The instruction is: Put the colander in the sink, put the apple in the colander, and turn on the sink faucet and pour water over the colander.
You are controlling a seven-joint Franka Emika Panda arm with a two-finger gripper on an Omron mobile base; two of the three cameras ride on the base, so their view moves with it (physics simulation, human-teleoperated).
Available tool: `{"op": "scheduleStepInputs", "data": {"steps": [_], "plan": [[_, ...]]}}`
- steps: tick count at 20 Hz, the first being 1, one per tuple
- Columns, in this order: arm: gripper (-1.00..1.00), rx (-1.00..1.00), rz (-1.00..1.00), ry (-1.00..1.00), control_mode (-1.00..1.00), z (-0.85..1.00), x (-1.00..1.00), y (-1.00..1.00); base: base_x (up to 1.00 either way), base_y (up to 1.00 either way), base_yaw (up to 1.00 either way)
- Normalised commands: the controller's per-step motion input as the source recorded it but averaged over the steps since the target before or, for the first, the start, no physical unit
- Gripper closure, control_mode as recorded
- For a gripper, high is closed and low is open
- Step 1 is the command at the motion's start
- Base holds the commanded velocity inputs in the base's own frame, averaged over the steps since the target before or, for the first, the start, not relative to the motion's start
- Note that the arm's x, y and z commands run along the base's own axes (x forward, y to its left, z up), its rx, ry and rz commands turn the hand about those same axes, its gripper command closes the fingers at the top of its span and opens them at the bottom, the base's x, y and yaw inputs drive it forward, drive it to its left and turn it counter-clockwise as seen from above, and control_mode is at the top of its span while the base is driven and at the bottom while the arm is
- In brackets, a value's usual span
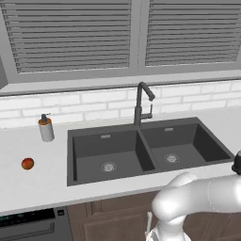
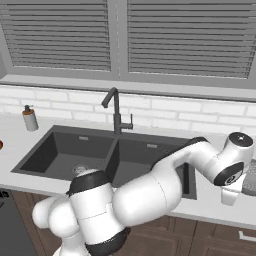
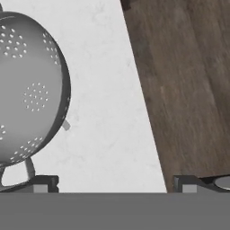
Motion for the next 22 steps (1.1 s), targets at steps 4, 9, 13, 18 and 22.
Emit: {"op": "scheduleStepInputs", "data": {"steps": [4,9,13,18,22], "plan": [[-1.00,0.00,-0.05,0.00,-1.00,-0.12,0.25,-0.18,0.00,0.00,0.00],[-1.00,0.00,-0.05,0.00,-1.00,-0.18,0.15,-0.10,0.00,0.00,0.00],[-1.00,0.00,-0.05,0.00,-1.00,-0.17,0.16,-0.09,0.00,0.00,0.00],[-1.00,0.00,-0.05,-0.03,-1.00,-0.14,0.14,-0.17,0.00,0.00,0.00],[-1.00,0.00,-0.05,-0.01,-1.00,-0.21,0.18,-0.13,0.00,0.00,0.00]]}}
